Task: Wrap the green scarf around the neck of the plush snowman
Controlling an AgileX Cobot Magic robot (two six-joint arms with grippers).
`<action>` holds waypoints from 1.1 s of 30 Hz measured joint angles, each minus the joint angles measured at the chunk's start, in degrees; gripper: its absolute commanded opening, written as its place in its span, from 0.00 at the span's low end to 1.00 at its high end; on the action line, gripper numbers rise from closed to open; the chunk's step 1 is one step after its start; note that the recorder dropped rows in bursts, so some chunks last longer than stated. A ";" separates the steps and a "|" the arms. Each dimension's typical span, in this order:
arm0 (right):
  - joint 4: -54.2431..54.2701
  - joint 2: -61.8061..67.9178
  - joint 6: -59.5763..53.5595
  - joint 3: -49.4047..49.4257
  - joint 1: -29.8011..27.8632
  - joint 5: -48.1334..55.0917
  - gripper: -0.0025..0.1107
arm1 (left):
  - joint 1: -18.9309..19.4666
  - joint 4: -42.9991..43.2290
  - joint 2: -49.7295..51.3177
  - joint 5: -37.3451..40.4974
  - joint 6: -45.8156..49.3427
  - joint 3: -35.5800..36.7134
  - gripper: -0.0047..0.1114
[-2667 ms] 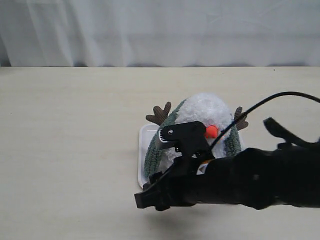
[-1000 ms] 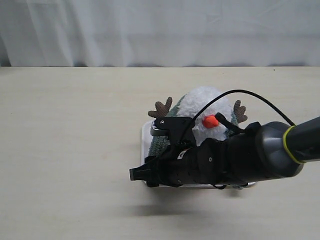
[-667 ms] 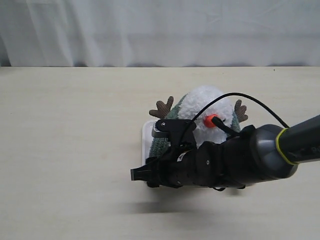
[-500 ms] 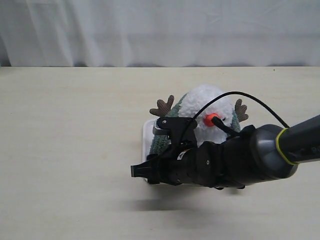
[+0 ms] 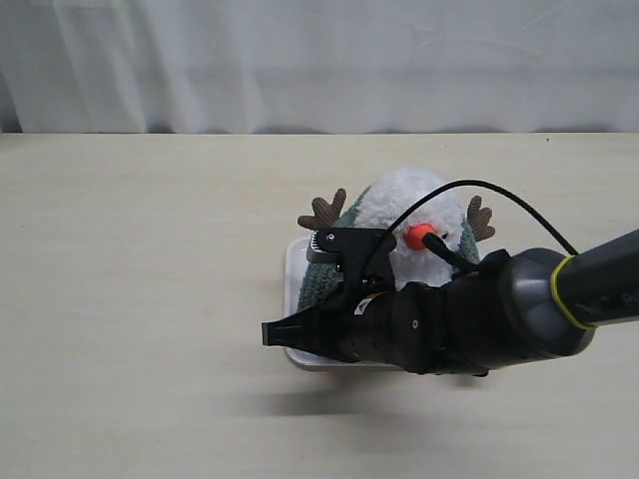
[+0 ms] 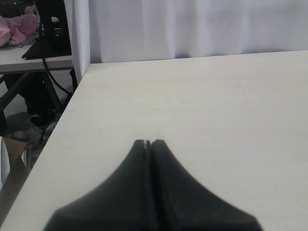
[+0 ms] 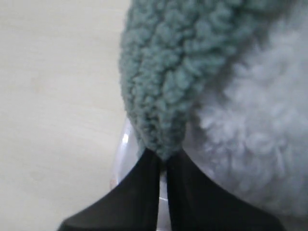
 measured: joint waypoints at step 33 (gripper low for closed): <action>-32.55 -12.76 1.24 0.03 -0.13 30.11 0.06 | 0.00 0.00 0.00 0.00 0.00 0.00 0.04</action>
